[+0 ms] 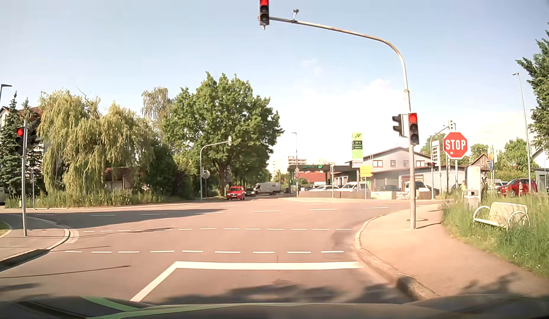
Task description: Follow the waypoints while adhering to traffic rules and regulations
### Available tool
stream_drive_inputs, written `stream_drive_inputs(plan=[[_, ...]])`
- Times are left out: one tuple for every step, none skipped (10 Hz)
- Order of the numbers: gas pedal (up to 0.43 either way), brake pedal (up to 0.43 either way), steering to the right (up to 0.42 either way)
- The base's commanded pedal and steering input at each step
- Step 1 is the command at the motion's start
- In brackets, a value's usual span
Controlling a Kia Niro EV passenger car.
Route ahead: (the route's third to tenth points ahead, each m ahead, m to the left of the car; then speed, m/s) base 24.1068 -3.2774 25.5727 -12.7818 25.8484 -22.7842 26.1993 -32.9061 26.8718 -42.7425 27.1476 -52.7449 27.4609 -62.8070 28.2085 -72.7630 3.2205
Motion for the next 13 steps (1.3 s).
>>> stream_drive_inputs(plan=[[0.0, 0.232, -0.004], [0.0, 0.232, -0.002], [0.0, 0.238, -0.001], [0.0, 0.238, 0.001], [0.0, 0.238, 0.001], [0.0, 0.238, 0.002], [0.0, 0.238, 0.004], [0.0, 0.238, 0.006], [0.0, 0.238, 0.007], [0.0, 0.238, 0.007], [0.0, 0.238, 0.009], [0.0, 0.232, 0.014], [0.0, 0.238, 0.019]])
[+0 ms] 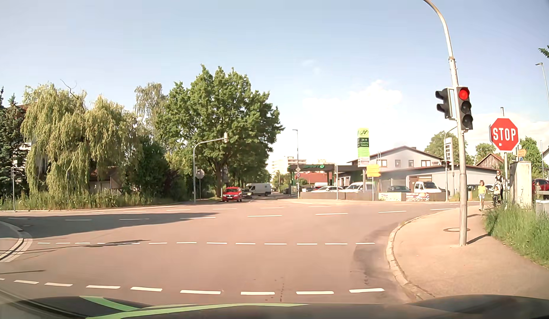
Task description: Follow the waypoints while adhering to traffic rules and regulations
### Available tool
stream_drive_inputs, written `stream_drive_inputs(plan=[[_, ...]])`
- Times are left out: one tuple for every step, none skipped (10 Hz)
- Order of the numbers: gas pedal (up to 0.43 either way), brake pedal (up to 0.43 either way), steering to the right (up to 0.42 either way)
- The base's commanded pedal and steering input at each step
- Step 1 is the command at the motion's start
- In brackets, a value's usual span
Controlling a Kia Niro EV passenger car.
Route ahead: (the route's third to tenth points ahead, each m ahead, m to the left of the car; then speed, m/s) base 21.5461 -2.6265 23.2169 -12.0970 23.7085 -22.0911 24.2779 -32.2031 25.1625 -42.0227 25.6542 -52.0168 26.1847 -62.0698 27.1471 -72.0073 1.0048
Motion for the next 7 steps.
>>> stream_drive_inputs(plan=[[0.0, 0.238, 0.025], [0.0, 0.232, 0.03], [0.0, 0.232, 0.035], [0.0, 0.226, 0.04], [0.0, 0.22, 0.045], [0.0, 0.22, 0.048], [0.0, 0.22, 0.049]])
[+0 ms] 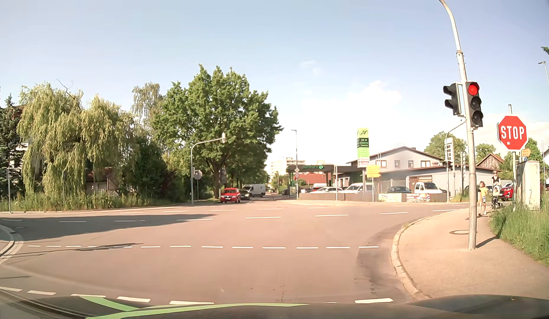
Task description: Follow the waypoints while adhering to traffic rules and regulations
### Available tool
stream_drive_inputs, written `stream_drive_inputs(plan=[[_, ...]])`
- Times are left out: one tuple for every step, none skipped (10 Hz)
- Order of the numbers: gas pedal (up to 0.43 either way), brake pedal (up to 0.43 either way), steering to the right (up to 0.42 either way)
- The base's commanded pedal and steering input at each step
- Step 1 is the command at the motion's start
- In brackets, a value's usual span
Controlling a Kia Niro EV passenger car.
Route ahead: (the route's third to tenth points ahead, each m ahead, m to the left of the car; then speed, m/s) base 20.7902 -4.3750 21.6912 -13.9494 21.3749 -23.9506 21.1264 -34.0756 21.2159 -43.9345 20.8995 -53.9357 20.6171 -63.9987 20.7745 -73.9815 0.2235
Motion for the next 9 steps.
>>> stream_drive_inputs(plan=[[0.0, 0.22, 0.049], [0.0, 0.213, 0.049], [0.0, 0.213, 0.049], [0.0, 0.213, 0.048], [0.0, 0.22, 0.048], [0.0, 0.238, 0.048], [0.0, 0.25, 0.048], [0.0, 0.262, 0.047], [0.0, 0.268, 0.047]])
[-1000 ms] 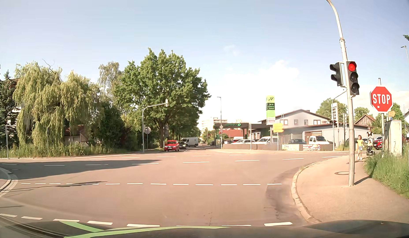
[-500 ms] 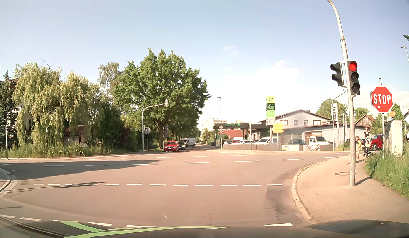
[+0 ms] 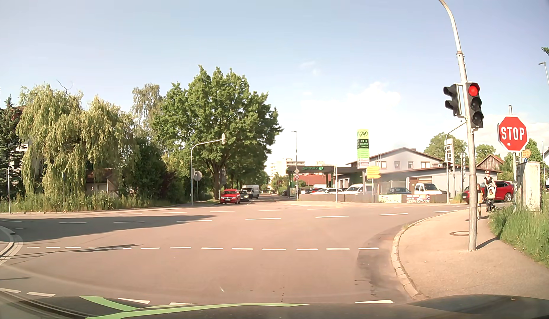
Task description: Follow the waypoints while adhering to traffic rules and regulations
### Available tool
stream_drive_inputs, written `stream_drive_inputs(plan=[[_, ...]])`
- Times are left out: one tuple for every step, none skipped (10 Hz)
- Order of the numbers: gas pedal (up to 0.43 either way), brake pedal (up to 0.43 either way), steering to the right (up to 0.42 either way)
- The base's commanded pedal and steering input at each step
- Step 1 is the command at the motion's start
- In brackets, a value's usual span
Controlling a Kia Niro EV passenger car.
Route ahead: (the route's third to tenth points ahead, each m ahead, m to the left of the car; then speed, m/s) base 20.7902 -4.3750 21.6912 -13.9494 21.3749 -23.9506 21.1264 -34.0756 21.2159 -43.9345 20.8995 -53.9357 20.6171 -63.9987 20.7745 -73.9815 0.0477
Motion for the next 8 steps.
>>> stream_drive_inputs(plan=[[0.0, 0.268, 0.047], [0.0, 0.274, 0.047], [0.0, 0.311, 0.047], [0.0, 0.378, 0.047], [0.0, 0.433, 0.047], [0.0, 0.439, 0.047], [0.0, 0.421, 0.047], [0.0, 0.39, 0.047]])
